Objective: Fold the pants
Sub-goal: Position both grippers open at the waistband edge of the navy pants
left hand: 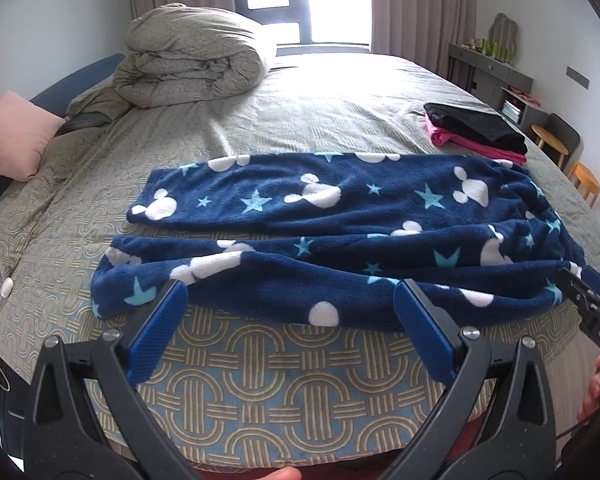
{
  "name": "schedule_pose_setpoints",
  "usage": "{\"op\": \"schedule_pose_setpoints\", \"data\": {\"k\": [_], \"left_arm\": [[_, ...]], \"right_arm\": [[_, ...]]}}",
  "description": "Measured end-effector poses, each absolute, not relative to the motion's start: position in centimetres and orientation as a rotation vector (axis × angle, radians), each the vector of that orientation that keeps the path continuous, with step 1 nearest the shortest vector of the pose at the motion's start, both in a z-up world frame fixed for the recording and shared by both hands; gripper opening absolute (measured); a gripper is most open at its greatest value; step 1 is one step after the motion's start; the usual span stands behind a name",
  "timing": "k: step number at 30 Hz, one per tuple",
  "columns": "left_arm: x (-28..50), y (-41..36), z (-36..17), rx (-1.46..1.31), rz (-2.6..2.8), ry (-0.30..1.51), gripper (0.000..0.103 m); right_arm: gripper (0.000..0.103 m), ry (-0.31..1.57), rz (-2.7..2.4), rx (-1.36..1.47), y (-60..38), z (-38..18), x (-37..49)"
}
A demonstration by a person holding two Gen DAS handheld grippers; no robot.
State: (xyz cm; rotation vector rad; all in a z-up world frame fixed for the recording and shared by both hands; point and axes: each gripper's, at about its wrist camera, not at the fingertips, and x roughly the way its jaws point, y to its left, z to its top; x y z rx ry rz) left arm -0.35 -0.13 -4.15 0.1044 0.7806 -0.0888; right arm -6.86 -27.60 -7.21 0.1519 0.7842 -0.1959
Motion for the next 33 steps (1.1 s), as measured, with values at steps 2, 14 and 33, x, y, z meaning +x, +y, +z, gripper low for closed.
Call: {"op": "schedule_pose_setpoints", "data": {"k": [2, 14, 33], "left_arm": [[-0.36, -0.17, -4.03, 0.109, -0.082, 0.774, 0.102], [-0.71, -0.63, -3.92, 0.120, -0.113, 0.768, 0.102], [-0.91, -0.59, -3.88, 0.109, -0.141, 0.748, 0.102]], "right_arm": [[0.080, 0.782, -0.196, 0.153, -27.70, -7.06, -6.89], [0.080, 0.777, -0.200, 0.145, -27.66, -6.77, -6.90], [0.080, 0.782, -0.209, 0.154, -27.99, -7.03, -6.73]]}}
